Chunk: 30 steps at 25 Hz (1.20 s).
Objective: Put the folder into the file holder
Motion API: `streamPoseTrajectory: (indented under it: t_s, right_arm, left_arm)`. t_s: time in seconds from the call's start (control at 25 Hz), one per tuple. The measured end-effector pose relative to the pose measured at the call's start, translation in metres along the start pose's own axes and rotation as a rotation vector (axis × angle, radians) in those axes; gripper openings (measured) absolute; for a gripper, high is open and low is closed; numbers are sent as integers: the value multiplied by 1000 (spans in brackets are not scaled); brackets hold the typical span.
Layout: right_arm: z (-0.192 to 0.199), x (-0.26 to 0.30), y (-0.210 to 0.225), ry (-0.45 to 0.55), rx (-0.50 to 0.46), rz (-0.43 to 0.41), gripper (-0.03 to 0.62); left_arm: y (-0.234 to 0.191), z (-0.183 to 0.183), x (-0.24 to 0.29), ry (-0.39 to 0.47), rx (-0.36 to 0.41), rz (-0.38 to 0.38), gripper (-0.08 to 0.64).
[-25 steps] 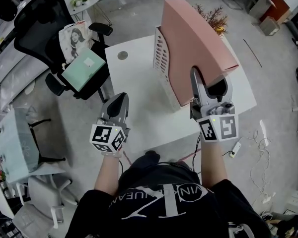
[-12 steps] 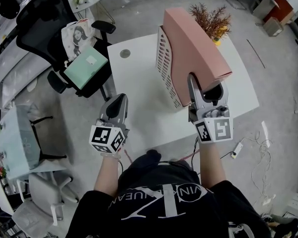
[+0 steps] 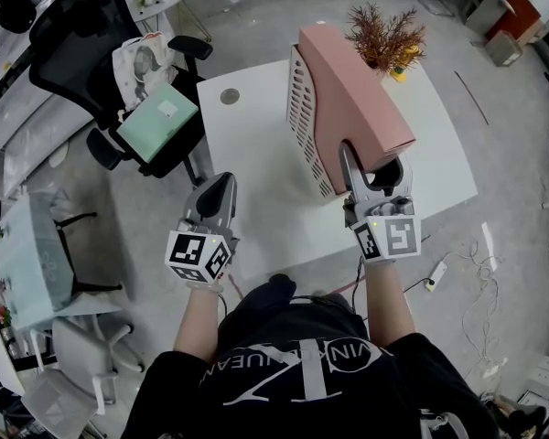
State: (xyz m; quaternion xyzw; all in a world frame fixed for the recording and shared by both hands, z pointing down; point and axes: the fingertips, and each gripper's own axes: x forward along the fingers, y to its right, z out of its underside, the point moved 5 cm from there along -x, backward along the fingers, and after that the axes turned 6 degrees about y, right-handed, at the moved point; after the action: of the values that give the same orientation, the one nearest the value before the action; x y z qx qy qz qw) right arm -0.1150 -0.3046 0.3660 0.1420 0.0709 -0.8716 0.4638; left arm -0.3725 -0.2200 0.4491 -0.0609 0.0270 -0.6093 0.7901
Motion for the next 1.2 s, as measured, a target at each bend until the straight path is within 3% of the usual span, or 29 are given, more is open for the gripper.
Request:
streamPoseTrajectory:
  t_s: [0.84, 1.2]
  right_arm:
    - [25, -9, -3, -88, 5, -20, 313]
    - [11, -16, -1, -115, 36, -105, 407]
  left_arm:
    - [18, -5, -14, 11, 3, -42, 0]
    - [45, -15, -28, 31, 5, -82, 0]
